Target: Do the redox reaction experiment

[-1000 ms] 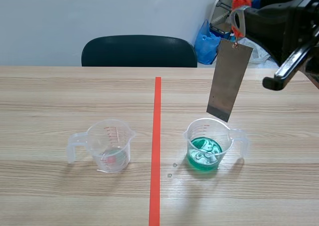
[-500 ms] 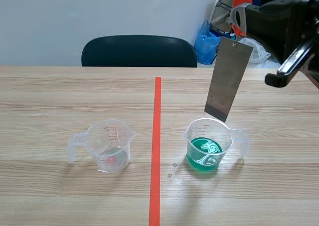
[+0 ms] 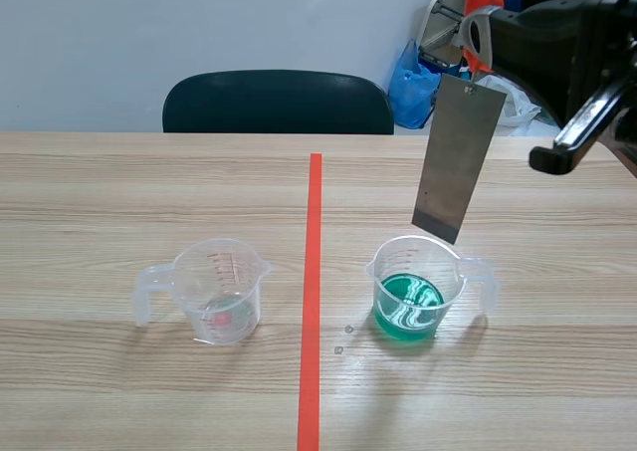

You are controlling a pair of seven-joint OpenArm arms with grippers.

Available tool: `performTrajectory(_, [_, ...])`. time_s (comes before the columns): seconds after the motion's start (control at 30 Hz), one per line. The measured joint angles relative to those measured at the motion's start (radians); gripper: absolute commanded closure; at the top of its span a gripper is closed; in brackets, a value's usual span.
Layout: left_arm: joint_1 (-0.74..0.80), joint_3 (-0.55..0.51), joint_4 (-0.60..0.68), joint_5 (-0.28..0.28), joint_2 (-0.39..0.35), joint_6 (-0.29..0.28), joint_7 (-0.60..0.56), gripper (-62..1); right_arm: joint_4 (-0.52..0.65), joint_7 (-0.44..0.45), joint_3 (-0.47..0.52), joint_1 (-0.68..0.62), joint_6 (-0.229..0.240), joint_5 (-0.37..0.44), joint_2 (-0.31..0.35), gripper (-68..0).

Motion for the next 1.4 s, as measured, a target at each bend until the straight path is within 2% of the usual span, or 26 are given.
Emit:
performTrajectory(0.4, [0.000,0.000,0.000,0.000,0.000,0.000,-0.001,-62.3,0.000,0.000,0.000,0.000,0.000,0.000,0.000,-0.6])
performTrajectory(0.57, [0.000,0.000,0.000,0.000,0.000,0.000,-0.053,-62.3,0.000,0.000,0.000,0.000,0.000,0.000,0.000,-0.6])
performTrajectory(1.4, [0.000,0.000,0.000,0.000,0.000,0.000,-0.051,-62.3,0.000,0.000,0.000,0.000,0.000,0.000,0.000,-0.6])
